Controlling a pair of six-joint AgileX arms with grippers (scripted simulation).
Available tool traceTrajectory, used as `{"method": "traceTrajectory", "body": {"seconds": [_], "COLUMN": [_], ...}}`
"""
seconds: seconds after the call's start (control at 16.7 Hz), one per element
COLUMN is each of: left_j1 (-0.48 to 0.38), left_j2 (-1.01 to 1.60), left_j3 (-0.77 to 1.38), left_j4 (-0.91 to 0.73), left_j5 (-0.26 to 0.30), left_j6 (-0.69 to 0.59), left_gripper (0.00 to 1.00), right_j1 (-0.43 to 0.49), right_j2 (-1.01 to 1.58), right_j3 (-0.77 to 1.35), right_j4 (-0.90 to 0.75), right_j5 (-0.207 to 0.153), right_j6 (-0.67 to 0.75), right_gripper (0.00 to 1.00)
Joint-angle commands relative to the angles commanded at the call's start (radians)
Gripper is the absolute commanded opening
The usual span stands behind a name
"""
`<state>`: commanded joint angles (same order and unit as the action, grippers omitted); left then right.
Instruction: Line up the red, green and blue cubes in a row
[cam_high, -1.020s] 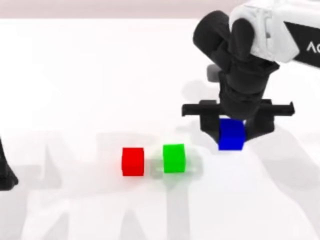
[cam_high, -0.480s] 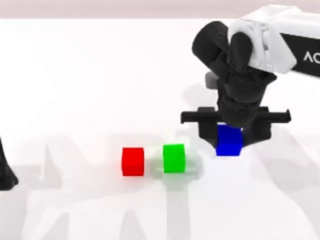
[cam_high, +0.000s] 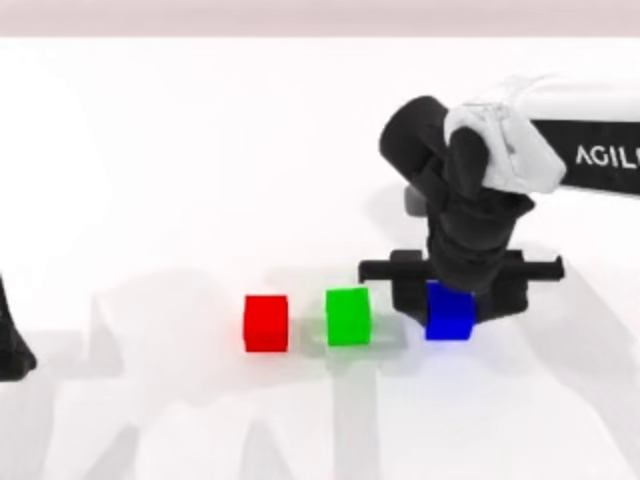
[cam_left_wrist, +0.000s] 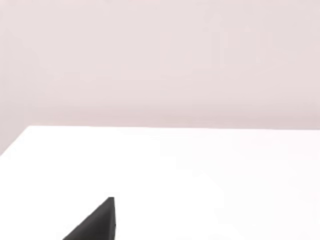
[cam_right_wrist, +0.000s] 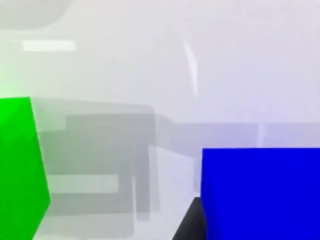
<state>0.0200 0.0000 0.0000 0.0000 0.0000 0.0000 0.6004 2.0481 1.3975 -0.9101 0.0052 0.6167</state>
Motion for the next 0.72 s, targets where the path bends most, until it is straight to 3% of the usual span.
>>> {"method": "traceTrajectory", "body": {"seconds": [0.06, 0.72], "left_j1": [0.0, 0.0], "left_j2": [0.0, 0.0], "left_j3": [0.0, 0.0], "left_j4": [0.0, 0.0], "left_j5": [0.0, 0.0], "left_j6": [0.0, 0.0], "left_gripper": [1.0, 1.0], "right_j1": [0.0, 0.0], "right_j2": [0.0, 0.0], "right_j3": [0.0, 0.0], "right_j4": [0.0, 0.0], "right_j5": [0.0, 0.0], "right_j6": [0.0, 0.0], "right_gripper": [0.0, 0.83]}}
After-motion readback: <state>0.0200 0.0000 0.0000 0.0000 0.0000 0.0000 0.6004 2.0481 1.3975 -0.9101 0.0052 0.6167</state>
